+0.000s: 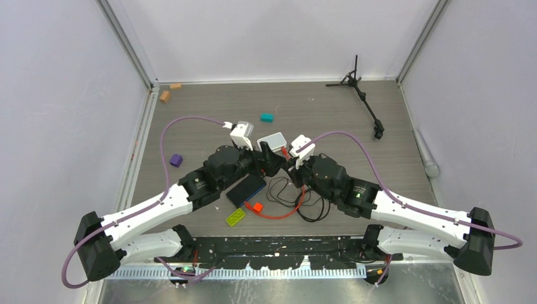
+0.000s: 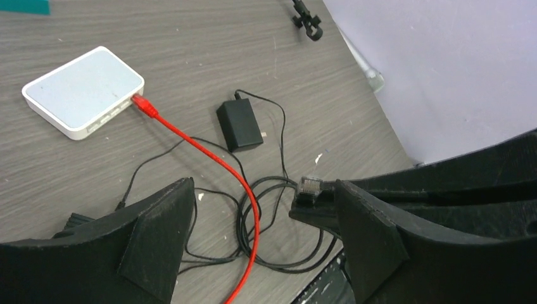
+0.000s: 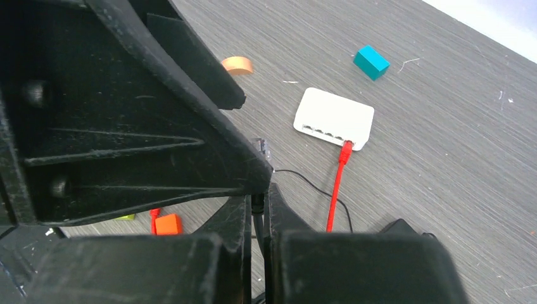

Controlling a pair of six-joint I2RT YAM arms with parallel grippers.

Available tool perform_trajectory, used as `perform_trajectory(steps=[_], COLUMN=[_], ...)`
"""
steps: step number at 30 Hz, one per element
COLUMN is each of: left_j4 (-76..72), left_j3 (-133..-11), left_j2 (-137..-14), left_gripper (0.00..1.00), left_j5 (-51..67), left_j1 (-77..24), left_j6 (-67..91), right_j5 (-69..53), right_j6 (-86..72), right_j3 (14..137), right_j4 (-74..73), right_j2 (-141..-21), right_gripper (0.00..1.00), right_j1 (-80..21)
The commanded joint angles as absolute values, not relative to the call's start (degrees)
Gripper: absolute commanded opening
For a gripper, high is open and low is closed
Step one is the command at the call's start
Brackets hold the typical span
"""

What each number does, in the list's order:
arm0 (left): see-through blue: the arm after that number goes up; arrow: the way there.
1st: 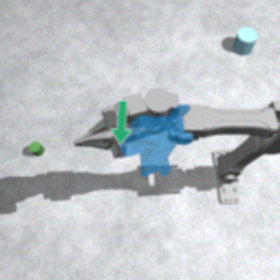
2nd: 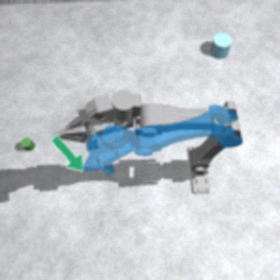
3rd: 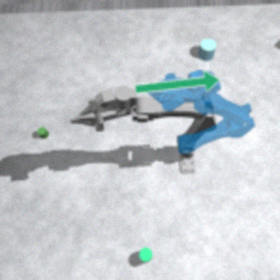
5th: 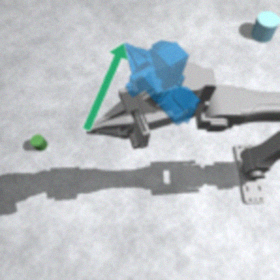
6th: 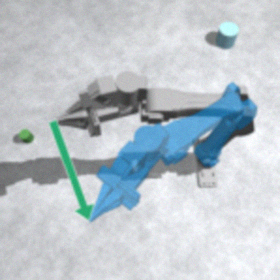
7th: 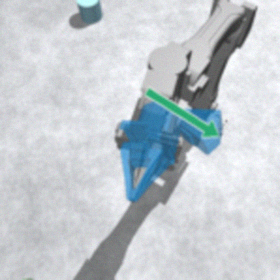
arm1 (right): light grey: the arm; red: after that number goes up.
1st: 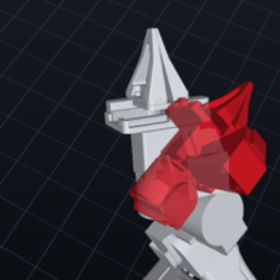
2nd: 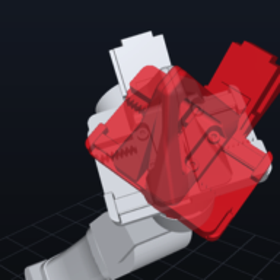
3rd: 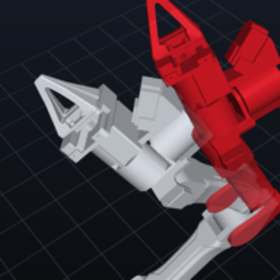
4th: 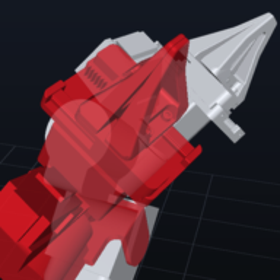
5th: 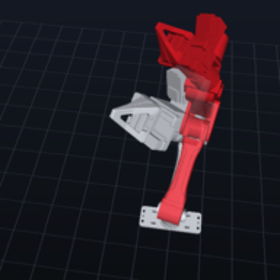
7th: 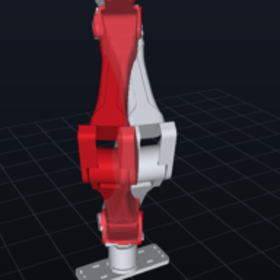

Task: Insert the plug into the switch port
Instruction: Pick up the connector from the center of the board.

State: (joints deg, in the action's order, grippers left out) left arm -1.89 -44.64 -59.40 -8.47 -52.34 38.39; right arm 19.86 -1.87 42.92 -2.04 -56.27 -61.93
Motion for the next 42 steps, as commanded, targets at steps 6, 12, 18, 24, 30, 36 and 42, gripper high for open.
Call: perform_trajectory(steps=[6,12,18,24,30,36,42], left_j4=[-6.2,-9.5,-12.0,-19.0,-35.0,-35.8,-40.0], left_j3=[-44.2,-43.6,-43.5,-39.6,-29.1,-28.4,-27.2], left_j2=[-60.0,-60.6,-62.2,-60.7,-52.6,-48.1,-46.6], left_gripper=[0.65,0.37,0.04,0.00,0.00,0.00,0.00], left_j5=[-8.9,-7.3,-3.5,2.6,9.3,17.8,20.8], left_j1=[-54.7,-54.7,-54.8,-54.7,-54.7,-54.7,-54.7], left_j6=[37.9,38.6,39.0,34.7,29.0,27.4,31.3], right_j5=[17.5,15.9,15.5,12.5,-1.8,-25.4,-33.9], right_j6=[-4.6,-5.3,-5.5,-6.0,-9.8,-18.2,-23.0], right_j3=[45.5,44.4,43.6,43.5,41.3,35.8,31.5], right_j4=[2.4,2.8,2.7,-2.4,-6.3,3.8,11.8], right_j2=[-52.9,-50.9,-49.7,-45.3,-38.2,-36.4,-36.4], right_gripper=[0.00,0.00,0.00,0.69,0.74,0.70,0.66], right_j1=[-62.2,-62.3,-62.2,-62.2,-59.1,-50.2,-48.9])
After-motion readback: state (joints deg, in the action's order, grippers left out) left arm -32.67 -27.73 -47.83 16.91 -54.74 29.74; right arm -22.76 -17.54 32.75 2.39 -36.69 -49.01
